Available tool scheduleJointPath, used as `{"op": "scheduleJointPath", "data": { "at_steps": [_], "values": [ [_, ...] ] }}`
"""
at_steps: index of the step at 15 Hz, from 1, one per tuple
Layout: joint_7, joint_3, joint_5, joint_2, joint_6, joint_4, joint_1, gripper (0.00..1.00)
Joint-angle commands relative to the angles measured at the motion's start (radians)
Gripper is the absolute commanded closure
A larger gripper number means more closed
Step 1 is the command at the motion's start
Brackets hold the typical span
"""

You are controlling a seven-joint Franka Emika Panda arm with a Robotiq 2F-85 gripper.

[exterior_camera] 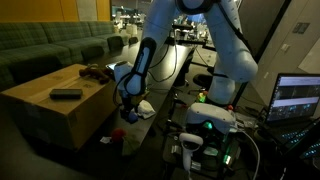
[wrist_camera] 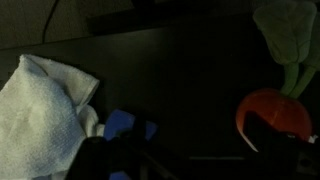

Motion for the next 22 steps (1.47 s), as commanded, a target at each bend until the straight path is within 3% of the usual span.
{"op": "scheduleJointPath", "data": {
  "at_steps": [1,9,15,22],
  "values": [
    [-0.069,0.019,0.022,0.07,0.018,0.066,-0.064,0.0],
    [-0.156,0.034,0.024,0.181,0.074,0.13,-0.151,0.0],
    [-0.193,0.058,0.017,0.221,0.167,0.12,-0.163,0.0],
    [-0.24,0.022,-0.003,0.205,0.213,0.118,-0.175,0.0]
  ]
}}
